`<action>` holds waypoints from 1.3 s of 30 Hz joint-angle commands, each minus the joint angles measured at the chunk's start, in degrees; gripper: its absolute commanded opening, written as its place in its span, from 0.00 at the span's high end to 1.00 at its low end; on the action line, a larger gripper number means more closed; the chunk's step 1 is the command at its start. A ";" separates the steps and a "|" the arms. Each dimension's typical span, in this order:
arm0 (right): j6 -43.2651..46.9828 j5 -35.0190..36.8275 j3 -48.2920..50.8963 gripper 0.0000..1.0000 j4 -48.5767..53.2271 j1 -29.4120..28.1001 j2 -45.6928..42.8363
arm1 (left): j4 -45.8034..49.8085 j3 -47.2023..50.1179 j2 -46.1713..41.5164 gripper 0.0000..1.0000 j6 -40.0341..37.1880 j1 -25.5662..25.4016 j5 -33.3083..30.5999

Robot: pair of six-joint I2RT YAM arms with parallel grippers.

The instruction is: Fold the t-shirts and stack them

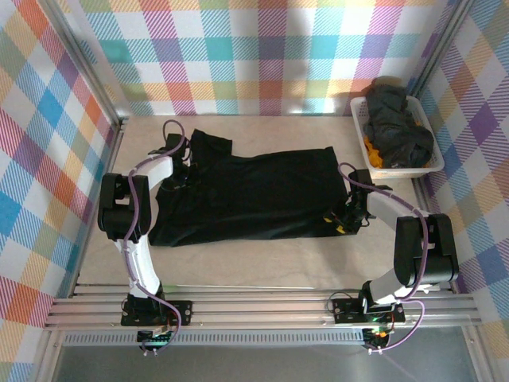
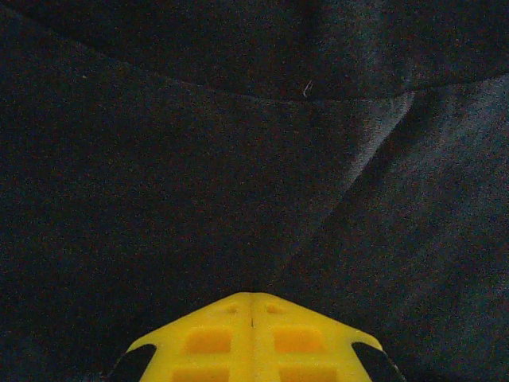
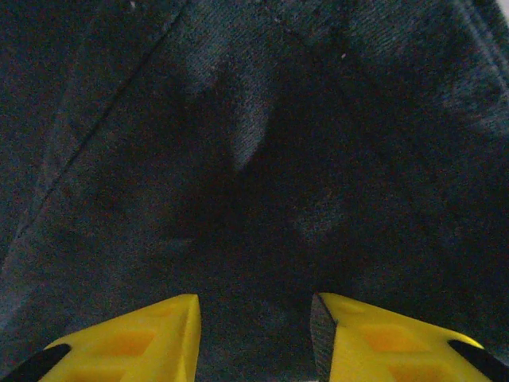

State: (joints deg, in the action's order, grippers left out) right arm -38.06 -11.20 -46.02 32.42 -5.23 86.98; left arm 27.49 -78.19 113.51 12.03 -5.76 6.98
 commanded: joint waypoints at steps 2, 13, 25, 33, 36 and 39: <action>0.32 -0.06 -0.76 0.58 0.36 0.29 0.11 | 2.26 -1.07 -3.99 1.00 -0.61 -1.06 -2.45; 0.18 0.04 -0.89 0.58 0.78 0.31 0.02 | 5.36 -6.18 -6.93 1.00 -0.44 -3.74 -3.69; 0.38 -0.66 -1.02 0.57 1.20 0.31 -0.43 | 10.87 -10.18 -1.48 0.83 0.02 -3.73 -10.02; 3.35 1.89 -3.05 0.55 2.97 -0.09 -5.62 | 11.76 -6.37 -10.89 0.48 7.66 -6.18 -11.24; 6.47 -0.94 -4.12 0.52 0.83 -2.00 -8.65 | 10.37 -5.37 -11.64 0.56 7.72 -12.02 -8.39; 8.14 -10.39 -2.71 0.49 -7.36 -3.83 -12.43 | 11.78 -7.36 -6.95 0.70 6.05 -17.75 -10.13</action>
State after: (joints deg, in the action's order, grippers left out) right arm -33.43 -13.56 -48.25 31.14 -7.53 77.62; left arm 37.39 -84.77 103.83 18.63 -18.79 -3.97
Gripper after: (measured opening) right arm 0.501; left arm 0.325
